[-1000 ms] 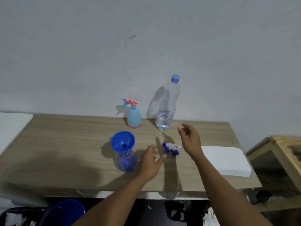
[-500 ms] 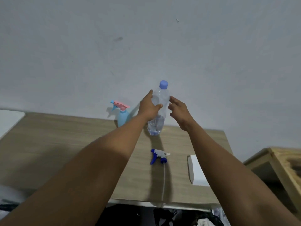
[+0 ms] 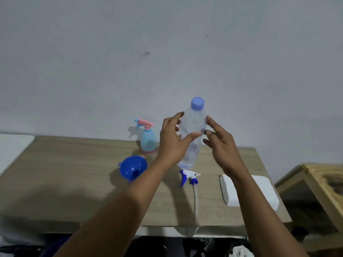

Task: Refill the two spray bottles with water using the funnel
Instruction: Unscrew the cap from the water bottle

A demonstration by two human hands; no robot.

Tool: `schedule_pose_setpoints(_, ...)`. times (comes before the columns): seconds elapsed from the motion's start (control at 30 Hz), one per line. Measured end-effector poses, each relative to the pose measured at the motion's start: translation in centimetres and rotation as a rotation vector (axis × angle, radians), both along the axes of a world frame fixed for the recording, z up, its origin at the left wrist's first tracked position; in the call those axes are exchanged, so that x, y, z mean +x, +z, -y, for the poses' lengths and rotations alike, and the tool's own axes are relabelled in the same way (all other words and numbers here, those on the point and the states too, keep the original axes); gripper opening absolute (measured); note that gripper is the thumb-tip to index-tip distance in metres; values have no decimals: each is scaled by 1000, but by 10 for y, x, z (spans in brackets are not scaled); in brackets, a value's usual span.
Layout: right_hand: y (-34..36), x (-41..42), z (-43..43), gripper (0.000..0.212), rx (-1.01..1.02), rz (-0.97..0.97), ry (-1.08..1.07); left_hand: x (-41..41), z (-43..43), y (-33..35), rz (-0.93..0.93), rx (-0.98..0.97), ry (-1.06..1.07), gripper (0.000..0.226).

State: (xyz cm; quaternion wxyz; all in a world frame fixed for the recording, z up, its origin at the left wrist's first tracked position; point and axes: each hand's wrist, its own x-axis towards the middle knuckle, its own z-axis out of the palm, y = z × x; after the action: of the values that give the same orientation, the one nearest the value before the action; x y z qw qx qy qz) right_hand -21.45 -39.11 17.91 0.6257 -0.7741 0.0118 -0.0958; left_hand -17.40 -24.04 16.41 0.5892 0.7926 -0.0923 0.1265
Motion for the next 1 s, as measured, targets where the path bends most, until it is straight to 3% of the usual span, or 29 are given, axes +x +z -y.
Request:
schedule_pose_setpoints(0.27,-36,-73,-48,49,28,-87,-26,-69,-41,-38,-120,-8,-32,71)
schedule_pose_setpoints(0.53,-60,-101,-75,45,57,-74,-126,-96,-57,-76,-124,-39,-39,71)
schedule_pose_setpoints(0.87,-44,-88,-71,33,-90,3,-205,-89,-66,-54,-74,118,-168,79)
schedule_pose_setpoints(1.0,-21,-75,-84,27,-101,102,-277,-85,-68,-43,-82,125,-204,68)
